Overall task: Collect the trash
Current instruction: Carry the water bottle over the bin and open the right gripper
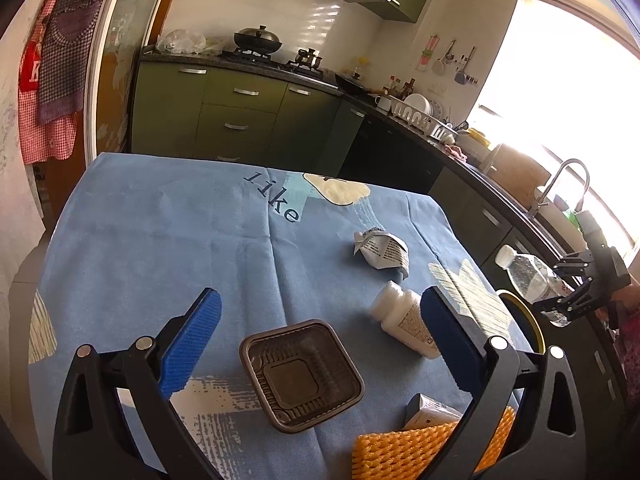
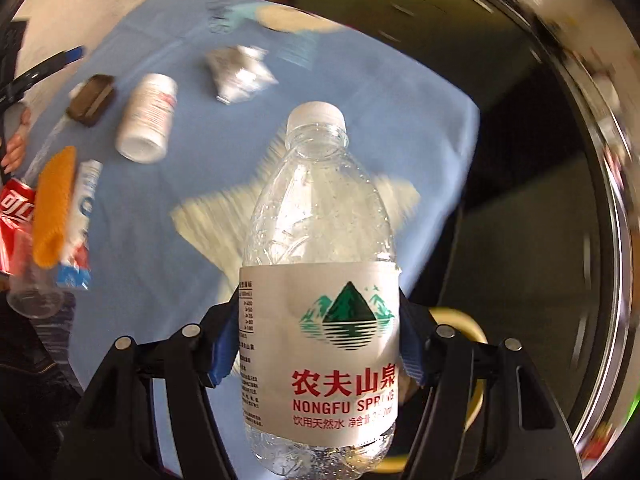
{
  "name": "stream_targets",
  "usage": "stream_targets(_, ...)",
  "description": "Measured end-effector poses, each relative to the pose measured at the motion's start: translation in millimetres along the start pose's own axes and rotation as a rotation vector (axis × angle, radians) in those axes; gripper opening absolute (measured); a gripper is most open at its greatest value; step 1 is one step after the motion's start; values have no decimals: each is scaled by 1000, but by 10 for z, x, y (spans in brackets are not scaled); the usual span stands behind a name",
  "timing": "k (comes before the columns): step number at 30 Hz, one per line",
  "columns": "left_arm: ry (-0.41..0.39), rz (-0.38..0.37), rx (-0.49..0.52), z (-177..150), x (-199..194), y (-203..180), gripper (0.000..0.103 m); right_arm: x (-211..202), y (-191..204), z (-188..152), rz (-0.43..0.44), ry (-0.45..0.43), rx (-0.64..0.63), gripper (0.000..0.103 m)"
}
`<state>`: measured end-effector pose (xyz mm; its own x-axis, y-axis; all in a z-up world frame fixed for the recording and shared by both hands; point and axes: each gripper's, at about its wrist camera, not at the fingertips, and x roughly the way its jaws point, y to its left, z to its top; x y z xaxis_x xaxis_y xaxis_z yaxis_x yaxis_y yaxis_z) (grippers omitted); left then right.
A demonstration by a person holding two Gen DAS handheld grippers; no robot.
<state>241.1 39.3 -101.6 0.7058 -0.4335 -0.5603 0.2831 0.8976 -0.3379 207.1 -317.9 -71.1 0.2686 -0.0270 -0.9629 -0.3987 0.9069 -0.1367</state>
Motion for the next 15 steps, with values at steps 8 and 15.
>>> stream_targets(8, 21, -4, 35, -30, 62, -74, 98, 344, -768, -874, -53, 143, 285, 63)
stream_targets(15, 33, 3, 45, -43, 104, -84, 98, 637, -1230, -1000, -118, 109, 473, 75)
